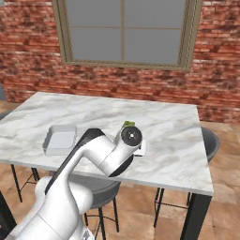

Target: Retrieve the tupperware and aluminum foil from the cabinet and place them on the dining counter near the plate with lime and lemon to prepare for storing leftovers.

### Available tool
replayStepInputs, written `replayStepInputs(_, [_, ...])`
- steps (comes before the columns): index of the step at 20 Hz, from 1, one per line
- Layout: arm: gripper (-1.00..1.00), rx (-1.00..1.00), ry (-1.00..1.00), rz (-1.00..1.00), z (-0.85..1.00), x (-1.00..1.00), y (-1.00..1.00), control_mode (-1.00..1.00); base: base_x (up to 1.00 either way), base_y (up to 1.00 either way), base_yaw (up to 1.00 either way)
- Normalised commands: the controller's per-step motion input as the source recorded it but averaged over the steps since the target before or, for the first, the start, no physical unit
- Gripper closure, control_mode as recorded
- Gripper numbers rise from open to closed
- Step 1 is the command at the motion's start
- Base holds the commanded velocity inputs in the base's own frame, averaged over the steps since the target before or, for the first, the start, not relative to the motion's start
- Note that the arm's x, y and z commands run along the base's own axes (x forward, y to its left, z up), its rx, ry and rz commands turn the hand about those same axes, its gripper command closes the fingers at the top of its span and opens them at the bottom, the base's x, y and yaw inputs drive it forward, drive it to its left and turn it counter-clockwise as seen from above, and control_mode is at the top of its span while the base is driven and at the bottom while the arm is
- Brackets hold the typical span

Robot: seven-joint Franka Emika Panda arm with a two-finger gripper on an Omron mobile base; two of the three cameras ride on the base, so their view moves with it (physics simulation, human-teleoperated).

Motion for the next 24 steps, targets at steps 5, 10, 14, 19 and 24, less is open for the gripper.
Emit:
replayStepInputs(5, [1.0,0.0,0.01,0.0,-0.52,0.36,-0.11,-1.0,0.0,0.0,0.0])
replayStepInputs(10, [1.0,0.0,0.03,0.0,-0.49,0.38,-0.05,-1.0,0.0,0.0,0.0])
replayStepInputs(14, [1.0,0.0,0.03,0.0,-0.45,0.39,-0.05,-1.0,0.0,0.0,0.0])
replayStepInputs(19, [1.0,0.0,0.06,0.0,-0.43,0.42,-0.04,-1.0,0.0,0.0,0.0])
replayStepInputs(24, [-1.0,0.0,0.07,0.01,-0.31,0.57,0.0,-1.0,0.0,0.0,0.0])
